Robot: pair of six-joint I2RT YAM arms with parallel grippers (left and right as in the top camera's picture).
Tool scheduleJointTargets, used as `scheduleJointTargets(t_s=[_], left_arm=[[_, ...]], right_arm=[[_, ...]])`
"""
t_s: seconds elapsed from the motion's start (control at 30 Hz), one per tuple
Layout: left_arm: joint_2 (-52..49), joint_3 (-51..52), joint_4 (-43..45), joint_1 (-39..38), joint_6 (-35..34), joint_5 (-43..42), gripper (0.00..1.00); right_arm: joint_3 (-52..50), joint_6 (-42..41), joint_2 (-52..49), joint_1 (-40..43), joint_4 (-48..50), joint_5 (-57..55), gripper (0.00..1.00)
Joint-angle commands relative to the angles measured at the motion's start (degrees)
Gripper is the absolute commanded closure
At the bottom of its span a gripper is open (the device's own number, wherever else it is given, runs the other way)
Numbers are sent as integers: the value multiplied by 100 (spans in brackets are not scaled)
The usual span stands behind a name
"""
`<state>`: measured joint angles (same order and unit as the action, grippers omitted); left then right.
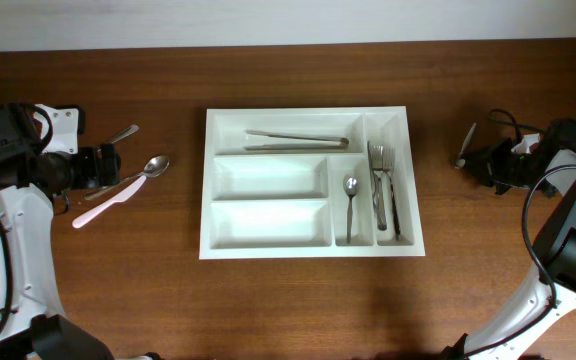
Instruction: Pack container
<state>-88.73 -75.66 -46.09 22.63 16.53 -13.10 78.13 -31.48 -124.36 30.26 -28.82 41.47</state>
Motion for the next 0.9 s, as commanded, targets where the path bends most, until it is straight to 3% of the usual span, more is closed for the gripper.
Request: scheduleJointTargets(t_s=[0.0,0.13,0.3,0.63,0.87], left_arm=[[-42,-109,2,15,70,-63,1],[-42,-109,2,15,70,-63,1],[-42,-109,2,15,70,-63,1],[-42,-109,2,15,70,-63,1],[-42,-109,2,15,70,-63,1]], right_arm=[[-544,-9,-728,-59,-245,-994,75],[-651,63,-728,20,-240,-981,75],[-662,870,-728,238,-291,-542,75],[-667,1161,-728,306,-286,-551,74],[-669,938,-728,122,92,-612,74]])
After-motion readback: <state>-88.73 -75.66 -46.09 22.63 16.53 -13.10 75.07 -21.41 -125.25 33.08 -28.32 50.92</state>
